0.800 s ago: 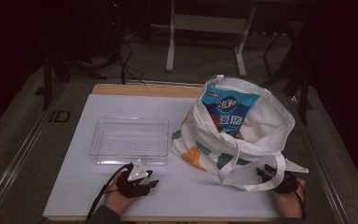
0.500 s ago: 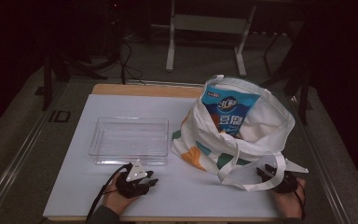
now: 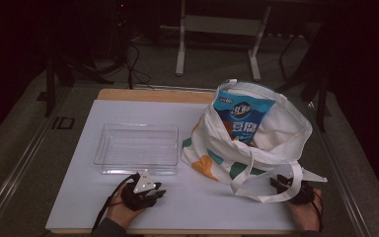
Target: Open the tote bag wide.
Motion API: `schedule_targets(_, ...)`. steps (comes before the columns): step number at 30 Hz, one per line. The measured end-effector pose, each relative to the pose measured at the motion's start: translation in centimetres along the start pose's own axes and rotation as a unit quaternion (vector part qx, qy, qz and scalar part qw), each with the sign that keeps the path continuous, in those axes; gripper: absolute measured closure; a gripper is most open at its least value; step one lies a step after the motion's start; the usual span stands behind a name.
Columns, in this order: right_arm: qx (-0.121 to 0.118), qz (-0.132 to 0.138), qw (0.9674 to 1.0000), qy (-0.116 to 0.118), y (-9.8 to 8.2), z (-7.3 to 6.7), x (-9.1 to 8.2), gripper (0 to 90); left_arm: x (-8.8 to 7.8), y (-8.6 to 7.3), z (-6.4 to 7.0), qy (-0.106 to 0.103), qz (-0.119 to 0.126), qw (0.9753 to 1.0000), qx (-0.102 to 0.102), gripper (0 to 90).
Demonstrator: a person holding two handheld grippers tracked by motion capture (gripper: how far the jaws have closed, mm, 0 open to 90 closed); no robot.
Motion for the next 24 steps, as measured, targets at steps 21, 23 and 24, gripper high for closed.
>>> schedule_targets(21, 0.019, 0.021, 0.9995, 0.011, 0.9, 0.3, -1.1, 63.7, -2.2, 2.5, 0.0, -0.035, 0.023, 0.9991, 0.006, 66.8)
schedule_targets(23, 0.019, 0.02, 0.9996, 0.012, 0.9, 0.3, -1.1, 63.7, -2.3, 3.0, 0.0, -0.039, 0.029, 0.9988, 0.004, 66.8)
schedule_targets(24, 0.019, 0.02, 0.9995, 0.011, 0.9, 0.3, -1.1, 63.7, -2.3, 3.0, 0.0, -0.039, 0.029, 0.9988, 0.004, 66.8)
Point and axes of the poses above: each handheld gripper's, and its own axes: x roughly forward along the jaws, y roughly out of its top, z roughly to its right, the point moved 1 cm from there along x, roughly forward along the jaws, and after that the axes turned 3 degrees about y, right-handed, at the moved point
